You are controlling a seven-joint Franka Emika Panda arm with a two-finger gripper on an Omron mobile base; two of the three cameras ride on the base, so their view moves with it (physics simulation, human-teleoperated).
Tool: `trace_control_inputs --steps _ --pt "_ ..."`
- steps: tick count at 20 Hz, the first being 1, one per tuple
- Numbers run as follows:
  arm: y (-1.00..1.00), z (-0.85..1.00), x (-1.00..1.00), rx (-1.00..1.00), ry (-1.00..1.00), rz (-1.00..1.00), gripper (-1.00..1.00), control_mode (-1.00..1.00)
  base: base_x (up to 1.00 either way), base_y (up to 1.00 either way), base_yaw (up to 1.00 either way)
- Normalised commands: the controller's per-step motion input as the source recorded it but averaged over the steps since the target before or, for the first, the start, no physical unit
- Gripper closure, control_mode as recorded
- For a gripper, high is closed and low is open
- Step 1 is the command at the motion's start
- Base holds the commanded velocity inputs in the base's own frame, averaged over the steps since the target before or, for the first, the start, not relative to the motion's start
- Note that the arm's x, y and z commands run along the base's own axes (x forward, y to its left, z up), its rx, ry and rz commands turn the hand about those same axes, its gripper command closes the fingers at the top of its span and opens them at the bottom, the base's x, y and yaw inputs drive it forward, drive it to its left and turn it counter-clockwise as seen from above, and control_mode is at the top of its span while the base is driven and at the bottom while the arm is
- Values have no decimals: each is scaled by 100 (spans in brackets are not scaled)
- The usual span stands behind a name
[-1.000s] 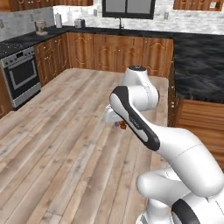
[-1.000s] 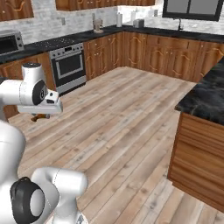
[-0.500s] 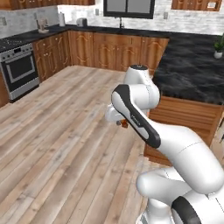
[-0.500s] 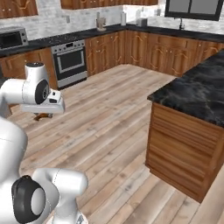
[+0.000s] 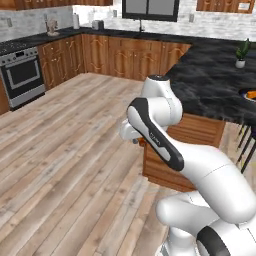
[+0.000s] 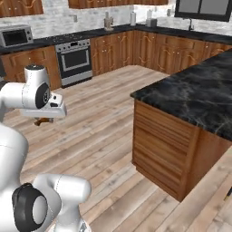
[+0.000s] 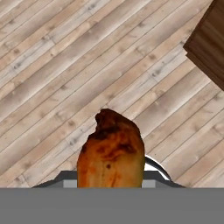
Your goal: Take the cheese, chicken drumstick, and squash from the fridge and place them on the plate on the dining counter to create an appetizer plate.
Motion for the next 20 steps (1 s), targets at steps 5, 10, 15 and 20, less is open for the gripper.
trace_control_inputs --steps 5,10,15,20 --pt "0 0 0 0 0 0 100 100 0 -100 18" --pt "0 0 0 0 0 0 100 100 0 -100 19" --pt "0 0 0 0 0 0 100 100 0 -100 21" --pt "0 0 0 0 0 0 100 100 0 -100 28"
